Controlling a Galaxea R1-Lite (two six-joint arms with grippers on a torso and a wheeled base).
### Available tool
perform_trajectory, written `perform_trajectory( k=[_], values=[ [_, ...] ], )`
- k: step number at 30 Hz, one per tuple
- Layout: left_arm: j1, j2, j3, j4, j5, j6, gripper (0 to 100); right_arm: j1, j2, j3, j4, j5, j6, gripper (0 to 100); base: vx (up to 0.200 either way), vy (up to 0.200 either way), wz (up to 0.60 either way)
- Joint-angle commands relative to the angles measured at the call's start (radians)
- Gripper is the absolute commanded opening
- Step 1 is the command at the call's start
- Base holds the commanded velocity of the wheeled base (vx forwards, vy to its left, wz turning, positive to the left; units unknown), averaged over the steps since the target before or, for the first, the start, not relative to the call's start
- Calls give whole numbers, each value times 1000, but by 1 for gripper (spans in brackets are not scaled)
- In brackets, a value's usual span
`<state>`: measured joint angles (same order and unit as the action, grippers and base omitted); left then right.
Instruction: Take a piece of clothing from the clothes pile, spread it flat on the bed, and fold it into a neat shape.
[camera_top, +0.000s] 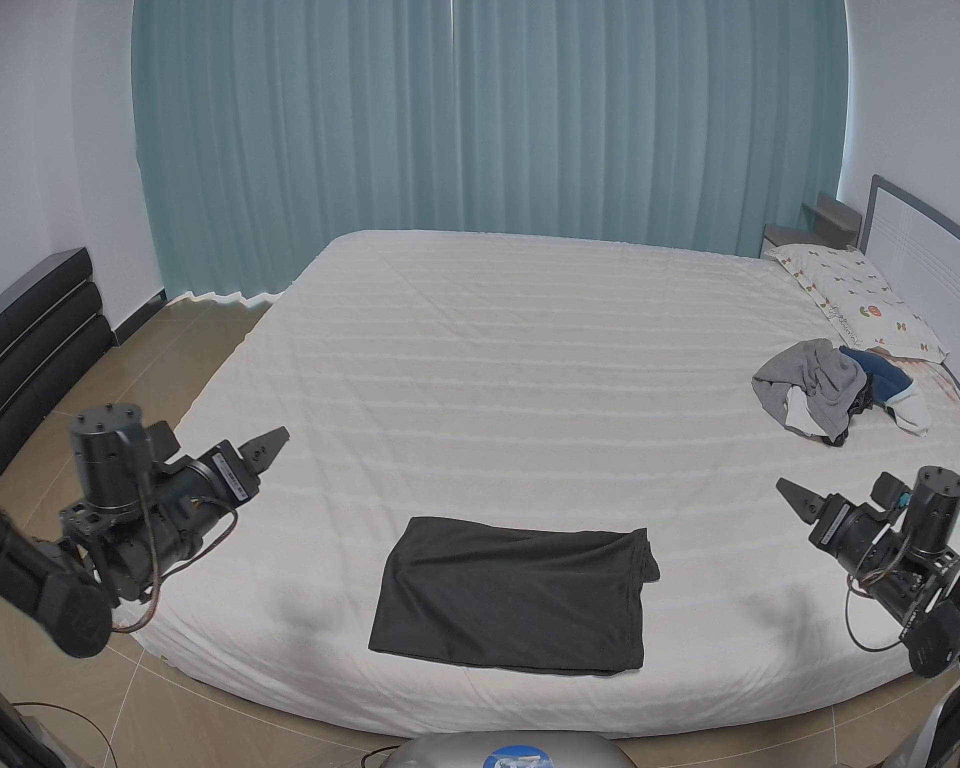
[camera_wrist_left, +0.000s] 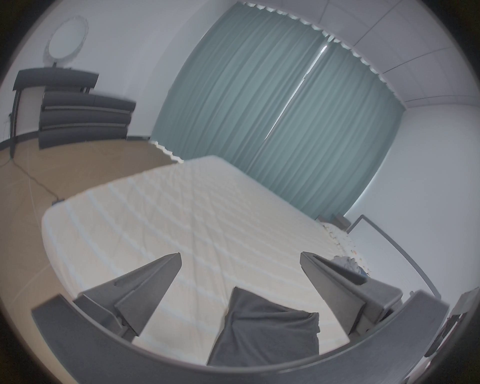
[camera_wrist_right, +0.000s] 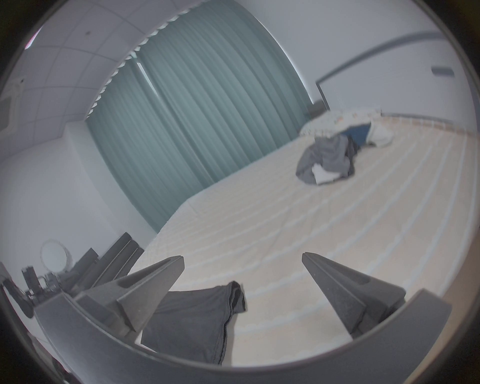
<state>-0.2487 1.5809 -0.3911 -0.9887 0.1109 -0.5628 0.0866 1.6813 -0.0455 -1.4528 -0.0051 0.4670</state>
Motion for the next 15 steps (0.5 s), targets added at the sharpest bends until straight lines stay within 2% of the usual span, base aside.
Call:
perform_trajectory(
  k=[1,3,4,5,7,8,12,15],
  values=[
    [11,-458,129,28,49,178,100,10,-558,46,275,-30,-215,100,0,0,0],
    [11,-568,161,65,101,274,100,10,-735,44,446,-12,-269,100,0,0,0],
    [11,-581,164,70,104,282,100,10,-753,44,465,-10,-272,100,0,0,0],
    [11,-654,175,96,118,327,100,9,-865,42,568,4,-288,100,0,0,0],
    [11,-716,181,125,122,351,100,9,-953,39,654,11,-294,100,0,0,0],
    [11,-789,193,180,132,376,100,9,-1057,36,769,14,-311,100,0,0,0],
    [11,-986,189,381,188,455,100,-2,-1309,18,1040,14,-390,100,0,0,0],
    [11,-1130,182,535,220,517,100,-5,-1457,-13,1240,14,-406,100,0,0,0]
  ],
)
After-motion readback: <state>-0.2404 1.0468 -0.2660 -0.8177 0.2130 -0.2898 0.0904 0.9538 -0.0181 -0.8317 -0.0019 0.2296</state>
